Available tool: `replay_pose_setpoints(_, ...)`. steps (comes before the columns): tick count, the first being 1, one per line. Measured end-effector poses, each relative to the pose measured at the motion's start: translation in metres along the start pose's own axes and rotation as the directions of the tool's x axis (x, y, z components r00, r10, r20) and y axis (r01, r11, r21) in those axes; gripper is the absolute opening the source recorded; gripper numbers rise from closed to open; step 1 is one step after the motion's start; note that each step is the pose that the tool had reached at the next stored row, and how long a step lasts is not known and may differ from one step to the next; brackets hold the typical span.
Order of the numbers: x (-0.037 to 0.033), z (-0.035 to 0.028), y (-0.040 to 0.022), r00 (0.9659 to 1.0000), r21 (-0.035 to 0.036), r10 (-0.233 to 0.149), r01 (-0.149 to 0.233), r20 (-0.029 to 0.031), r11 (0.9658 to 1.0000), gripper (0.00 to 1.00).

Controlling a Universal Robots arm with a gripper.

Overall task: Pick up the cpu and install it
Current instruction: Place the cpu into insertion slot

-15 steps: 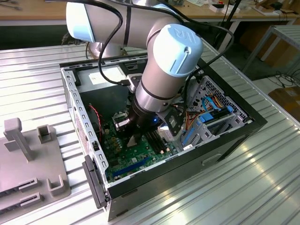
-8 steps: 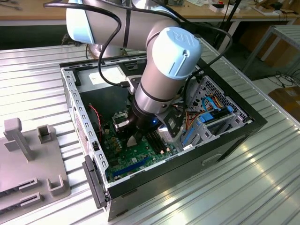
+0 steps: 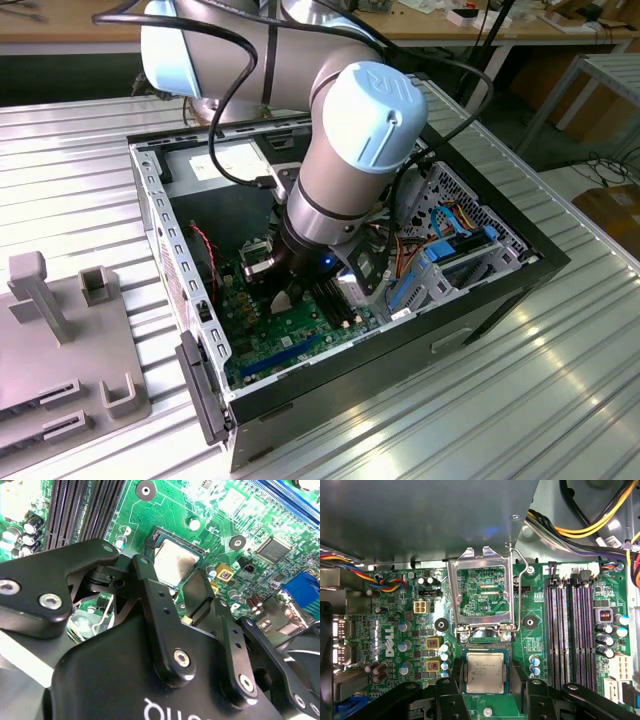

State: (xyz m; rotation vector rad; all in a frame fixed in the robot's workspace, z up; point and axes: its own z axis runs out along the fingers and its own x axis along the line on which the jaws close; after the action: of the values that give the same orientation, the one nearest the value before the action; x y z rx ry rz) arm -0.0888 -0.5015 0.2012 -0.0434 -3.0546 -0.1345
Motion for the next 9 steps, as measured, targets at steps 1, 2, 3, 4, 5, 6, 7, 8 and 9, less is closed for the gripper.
replay_pose_setpoints(1, 0.0, 0.0, 0.0, 1.0, 0.0003, 0.0, 0.0, -0.0001, 1.0, 0.42)
replay_pose_setpoints(2, 0.0, 0.0001, 0.0, 1.0, 0.0002, 0.0, 0.0, -0.0001, 1.0, 0.42)
replay_pose_setpoints(3, 0.0, 0.0002, 0.0, 1.0, 0.0001, 0.0, 0.0, -0.0001, 1.0, 0.41)
replay_pose_setpoints(4, 0.0, 0.0004, 0.0, 1.0, 0.0001, 0.0, 0.0, -0.0001, 1.0, 0.41)
replay_pose_setpoints(5, 0.0, 0.0004, 0.0, 1.0, 0.0, 0.0, 0.0, -0.0001, 1.0, 0.41)
replay_pose_setpoints(6, -0.0001, 0.0004, 0.0, 1.0, 0.0001, 0.0, 0.0, 0.0, 1.0, 0.41)
replay_pose_setpoints(7, -0.0001, 0.0005, 0.0, 1.0, 0.0, 0.0, 0.0, -0.0001, 1.0, 0.41)
replay_pose_setpoints(8, -0.0001, 0.0005, -0.0001, 1.0, 0.0, 0.0, 0.0, 0.0, 1.0, 0.41)
replay_pose_setpoints(9, -0.0001, 0.0005, 0.0, 1.0, 0.0, 0.0, 0.0, 0.0, 1.0, 0.41)
